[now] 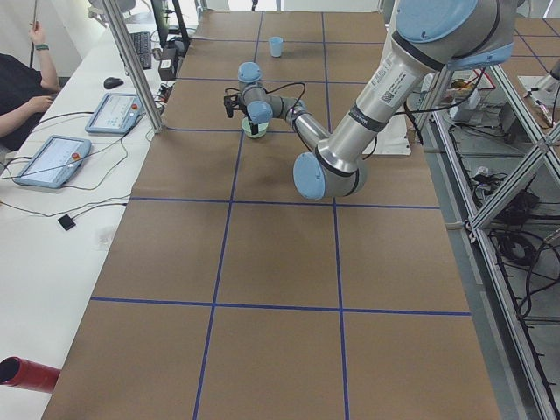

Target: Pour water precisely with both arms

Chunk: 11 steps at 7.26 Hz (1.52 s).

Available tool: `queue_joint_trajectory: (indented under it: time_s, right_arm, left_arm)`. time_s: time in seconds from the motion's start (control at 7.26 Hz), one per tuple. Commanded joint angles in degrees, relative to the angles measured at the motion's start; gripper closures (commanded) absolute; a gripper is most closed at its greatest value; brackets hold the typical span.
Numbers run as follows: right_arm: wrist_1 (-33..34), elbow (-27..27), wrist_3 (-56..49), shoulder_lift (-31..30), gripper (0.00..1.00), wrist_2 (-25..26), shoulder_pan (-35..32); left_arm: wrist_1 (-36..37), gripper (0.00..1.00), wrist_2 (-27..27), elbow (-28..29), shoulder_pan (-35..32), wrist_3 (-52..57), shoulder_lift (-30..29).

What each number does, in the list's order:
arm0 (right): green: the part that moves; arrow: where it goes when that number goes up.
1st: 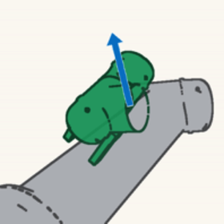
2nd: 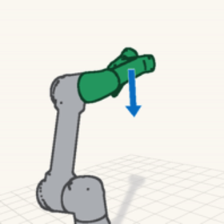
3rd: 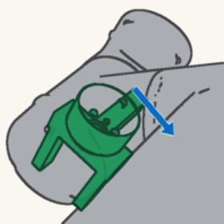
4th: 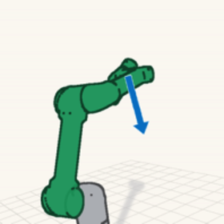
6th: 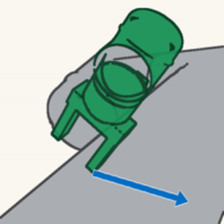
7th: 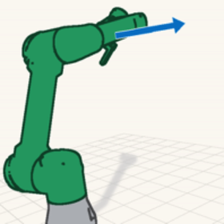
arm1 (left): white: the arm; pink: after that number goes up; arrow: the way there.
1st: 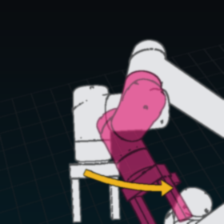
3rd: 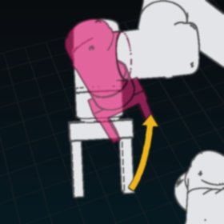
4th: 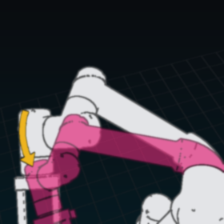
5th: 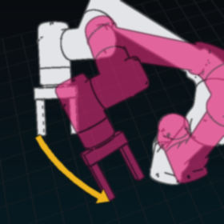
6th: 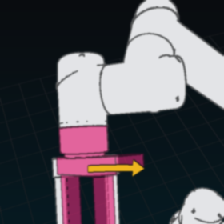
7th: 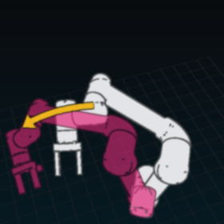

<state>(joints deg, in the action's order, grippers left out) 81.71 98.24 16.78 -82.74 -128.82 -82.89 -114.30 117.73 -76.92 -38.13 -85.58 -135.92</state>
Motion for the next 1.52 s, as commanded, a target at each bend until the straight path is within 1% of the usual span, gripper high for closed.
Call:
queue_joint_trajectory:
  time_s: [0.0, 0.14, 0.28, 0.41, 0.55, 0.69, 0.96, 1.1, 1.38]
  right_arm:
    - [12.8, -0.2, -9.5, 3.7, 0.00, -0.6, -1.4]
    - [12.9, -0.2, -9.8, 3.6, 0.00, -0.6, -1.5]
    - [12.9, -0.2, -9.8, 3.6, 0.00, -0.6, -1.4]
    - [12.9, -0.3, -9.8, 3.6, 0.00, -0.6, -1.4]
    - [12.9, 0.0, -9.8, 3.3, 0.00, -0.6, -1.5]
    - [12.9, 0.0, -9.8, 3.2, 0.00, -0.6, -1.4]
    - [12.9, 0.1, -9.8, 3.8, 0.00, -0.6, -1.5]
    - [12.9, 0.1, -9.9, 3.9, 0.00, -0.6, -1.5]
    - [12.7, 1.3, -9.8, 3.7, 0.00, -0.7, -1.6]
  left_arm:
    - [-0.9, 0.00, -2.5, 4.4, 1.8, 0.0, -2.0]
    - [-2.4, 0.01, -3.1, 6.0, 2.6, -0.1, -2.1]
    - [-2.3, 0.10, -3.2, 6.3, 3.1, -0.2, -2.2]
    - [-2.4, 0.31, -3.2, 6.6, 3.1, -0.1, -2.2]
    - [-2.3, 0.69, -3.2, 6.6, 3.1, 0.0, -2.2]
    - [-2.2, 1.00, -3.2, 6.6, 3.1, 0.1, -2.2]
    - [-1.9, 1.00, -2.9, 6.3, 2.4, 0.5, -2.1]
    - [-1.1, 1.00, -0.8, 5.6, 0.3, 0.5, -2.8]
    - [0.0, 1.00, 9.8, 1.4, -7.9, 0.7, -1.4]
